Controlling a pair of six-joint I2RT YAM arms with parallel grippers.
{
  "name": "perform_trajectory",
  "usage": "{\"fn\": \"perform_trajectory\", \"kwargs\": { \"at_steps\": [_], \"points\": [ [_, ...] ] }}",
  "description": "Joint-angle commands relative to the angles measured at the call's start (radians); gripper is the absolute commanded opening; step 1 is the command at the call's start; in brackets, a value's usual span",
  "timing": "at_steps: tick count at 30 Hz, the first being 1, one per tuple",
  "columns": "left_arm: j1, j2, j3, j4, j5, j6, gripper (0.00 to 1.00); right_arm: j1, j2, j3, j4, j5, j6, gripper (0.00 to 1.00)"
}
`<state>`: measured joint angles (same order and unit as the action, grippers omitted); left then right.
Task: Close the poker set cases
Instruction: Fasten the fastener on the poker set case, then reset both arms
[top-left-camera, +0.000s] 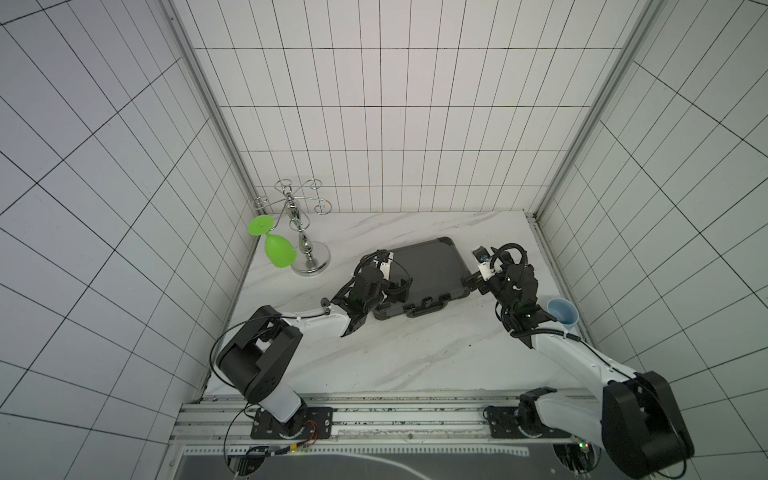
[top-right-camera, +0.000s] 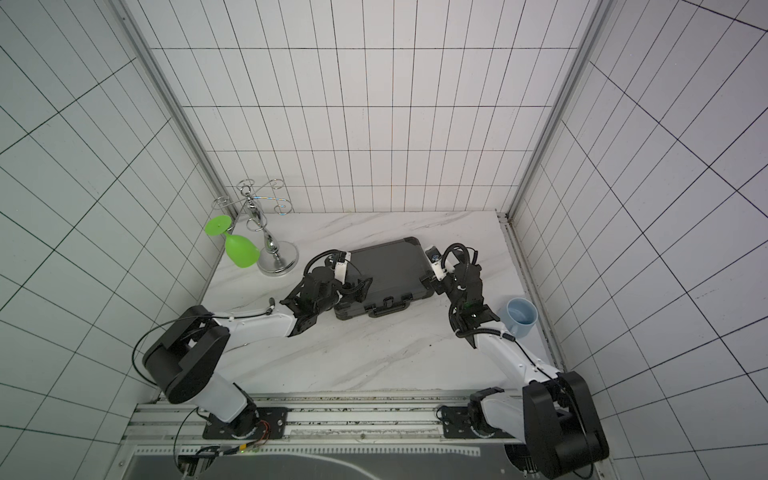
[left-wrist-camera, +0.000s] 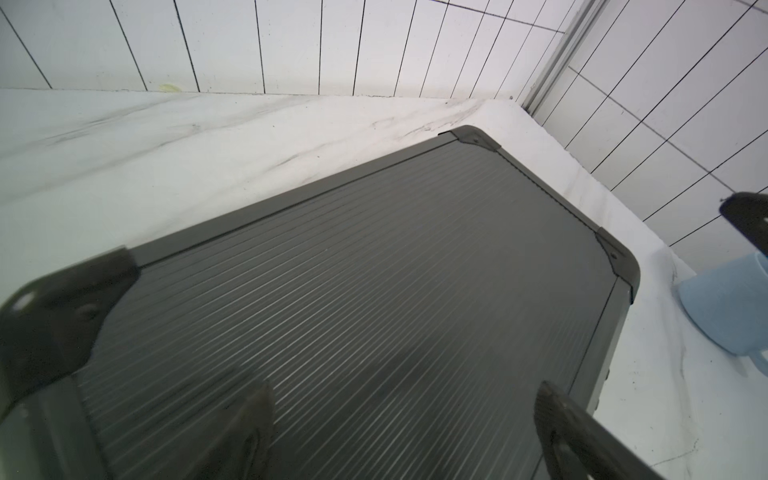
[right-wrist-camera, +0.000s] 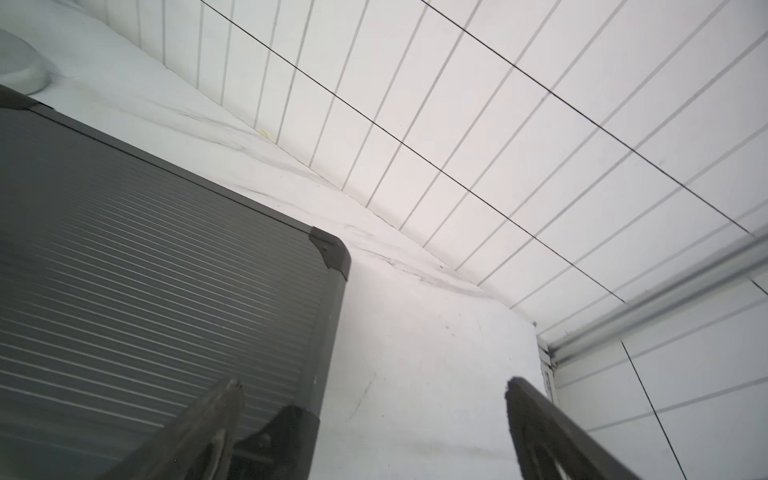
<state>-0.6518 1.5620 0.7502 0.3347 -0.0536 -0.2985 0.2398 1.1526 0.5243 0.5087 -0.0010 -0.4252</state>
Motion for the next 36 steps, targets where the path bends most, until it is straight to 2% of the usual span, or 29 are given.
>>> {"fn": "perform_trajectory", "kwargs": {
  "at_steps": [1, 5, 8, 12, 16, 21, 23, 27, 29, 33, 36],
  "points": [
    [0.005, -0.115, -0.011, -0.142, -0.151, 0.037, 0.97, -0.085, -0.031, -0.115, 0.099, 0.042, 0.162, 0.99],
    [0.048, -0.280, -0.065, -0.159, -0.269, 0.082, 0.98, -0.181, -0.023, -0.207, 0.206, 0.017, 0.252, 0.99],
    [0.121, -0.388, -0.135, -0.114, -0.345, 0.100, 0.98, -0.233, 0.016, -0.241, 0.278, -0.005, 0.291, 0.99],
    [0.213, -0.468, -0.234, -0.036, -0.498, 0.098, 0.98, -0.267, 0.095, -0.284, 0.432, -0.012, 0.306, 0.99],
    [0.279, -0.514, -0.312, 0.049, -0.597, 0.119, 0.98, -0.292, 0.176, -0.303, 0.568, -0.055, 0.322, 0.99],
    [0.306, -0.436, -0.355, 0.200, -0.750, 0.214, 0.97, -0.296, 0.217, -0.268, 0.561, -0.119, 0.343, 0.99],
    [0.328, -0.377, -0.349, 0.235, -0.772, 0.239, 0.98, -0.297, 0.218, -0.288, 0.608, -0.134, 0.352, 0.99],
    [0.371, -0.272, -0.358, 0.308, -0.758, 0.221, 0.98, -0.295, 0.328, -0.431, 0.988, -0.106, 0.373, 0.99],
    [0.380, -0.233, -0.376, 0.370, -0.750, 0.222, 0.98, -0.296, 0.387, -0.440, 1.071, -0.048, 0.397, 0.99],
    [0.402, -0.132, -0.379, 0.506, -0.687, 0.267, 0.98, -0.293, 0.363, -0.383, 0.919, -0.046, 0.391, 0.99],
    [0.419, -0.080, -0.378, 0.579, -0.657, 0.294, 0.98, -0.292, 0.389, -0.337, 0.878, -0.010, 0.405, 0.99]
  ]
}}
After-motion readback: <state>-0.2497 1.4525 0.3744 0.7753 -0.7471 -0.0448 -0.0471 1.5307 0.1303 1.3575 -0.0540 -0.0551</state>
